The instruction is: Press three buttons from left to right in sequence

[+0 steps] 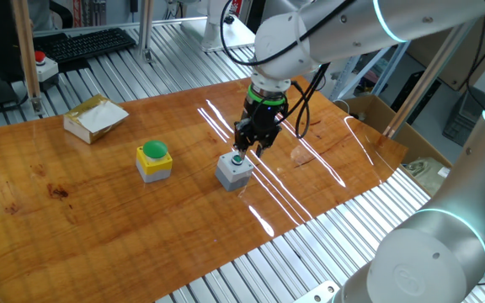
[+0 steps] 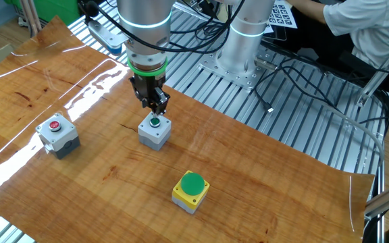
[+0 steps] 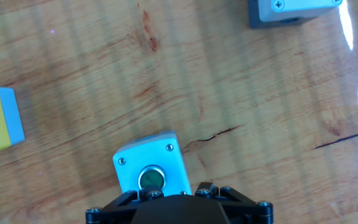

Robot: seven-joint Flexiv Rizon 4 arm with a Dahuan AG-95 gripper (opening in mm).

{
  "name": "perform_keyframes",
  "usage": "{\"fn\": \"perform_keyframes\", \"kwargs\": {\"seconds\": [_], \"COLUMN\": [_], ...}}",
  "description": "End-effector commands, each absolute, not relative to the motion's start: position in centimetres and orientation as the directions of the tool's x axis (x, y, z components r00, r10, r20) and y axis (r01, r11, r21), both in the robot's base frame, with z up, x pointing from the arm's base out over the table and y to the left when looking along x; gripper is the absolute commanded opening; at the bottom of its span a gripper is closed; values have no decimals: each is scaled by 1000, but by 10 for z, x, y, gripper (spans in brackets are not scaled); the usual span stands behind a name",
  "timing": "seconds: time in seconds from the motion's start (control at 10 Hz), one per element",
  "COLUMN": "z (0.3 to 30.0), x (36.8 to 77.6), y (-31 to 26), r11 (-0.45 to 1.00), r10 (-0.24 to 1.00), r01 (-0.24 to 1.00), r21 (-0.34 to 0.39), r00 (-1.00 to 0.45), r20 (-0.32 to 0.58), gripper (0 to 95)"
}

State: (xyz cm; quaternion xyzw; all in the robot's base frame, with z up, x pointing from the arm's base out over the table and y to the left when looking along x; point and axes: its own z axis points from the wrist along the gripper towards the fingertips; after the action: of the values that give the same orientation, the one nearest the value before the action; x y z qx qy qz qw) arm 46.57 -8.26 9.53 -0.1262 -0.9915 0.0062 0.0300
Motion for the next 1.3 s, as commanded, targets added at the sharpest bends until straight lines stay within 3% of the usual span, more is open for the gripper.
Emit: {"fn": "perform_keyframes", "kwargs": {"seconds": [0.1,0.2,0.3,0.4,1.3], "z": [105,107,113,116,93], "x": [466,467,469,470,497], "y": [-76,-73,-66,-60,6], "r11": [968,967,966,966,926], "r10": [252,254,259,260,377], "r01": [251,253,258,258,376], "r21": [-22,-23,-25,-29,-32], "r00": [-965,-965,-963,-963,-924], "r20": [72,73,75,77,69], "gripper": [380,190,190,0,0]}}
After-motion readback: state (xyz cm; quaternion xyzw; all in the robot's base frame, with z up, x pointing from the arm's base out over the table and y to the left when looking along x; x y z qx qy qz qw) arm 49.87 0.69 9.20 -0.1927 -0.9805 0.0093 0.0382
